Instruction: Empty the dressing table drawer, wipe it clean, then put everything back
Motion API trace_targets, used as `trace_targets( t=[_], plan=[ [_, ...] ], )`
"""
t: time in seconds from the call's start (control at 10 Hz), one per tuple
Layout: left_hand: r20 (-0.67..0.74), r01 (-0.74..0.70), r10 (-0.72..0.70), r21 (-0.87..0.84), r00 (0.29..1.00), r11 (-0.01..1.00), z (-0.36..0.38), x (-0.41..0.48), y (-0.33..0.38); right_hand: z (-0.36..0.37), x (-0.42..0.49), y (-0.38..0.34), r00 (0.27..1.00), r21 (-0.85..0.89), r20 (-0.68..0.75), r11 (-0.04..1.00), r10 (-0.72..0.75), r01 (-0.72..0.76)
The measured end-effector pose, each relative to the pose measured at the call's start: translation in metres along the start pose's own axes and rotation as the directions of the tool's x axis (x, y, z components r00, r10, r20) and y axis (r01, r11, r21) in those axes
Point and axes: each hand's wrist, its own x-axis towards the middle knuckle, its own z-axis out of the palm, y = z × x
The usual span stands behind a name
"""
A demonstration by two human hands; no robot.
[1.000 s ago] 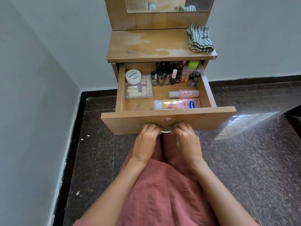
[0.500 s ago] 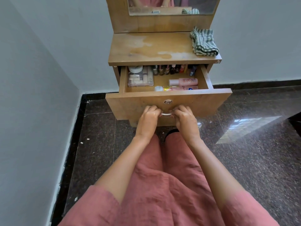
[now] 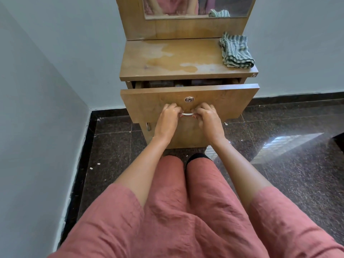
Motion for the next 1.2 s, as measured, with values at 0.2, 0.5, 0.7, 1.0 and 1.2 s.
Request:
trace_targets(
  t=[0.2, 0.5, 0.7, 1.0, 1.2],
  plan=[
    [-0.006, 0.019, -0.019, -0.001, 1.0, 1.0, 0.002, 0.023, -0.005, 0.004, 0.025, 0.005, 1.0, -0.025, 0.019, 1.0, 0.005, -0.004],
    [0.014, 0.03, -0.03, 0.014, 0.999, 0.999, 0.003, 0.041, -0.01, 0.009, 0.042, 0.007, 0.999, -0.01, 0.025, 1.0, 0.02, -0.019],
    [0.027, 0.058, -0.058, 0.006, 0.998, 0.998, 0.002, 0.047, -0.009, 0.009, 0.049, 0.007, 0.998, -0.023, 0.042, 0.999, 0.038, -0.037],
    [0.016, 0.074, -0.074, -0.014, 0.997, 0.997, 0.001, 0.042, -0.006, 0.011, 0.044, 0.001, 0.998, -0.145, 0.061, 0.989, 0.006, 0.003],
    [-0.032, 0.05, -0.049, 0.033, 0.998, 0.998, 0.0, 0.008, -0.002, 0.025, 0.013, -0.003, 0.997, -0.181, -0.011, 0.981, -0.079, 0.076]
  ],
)
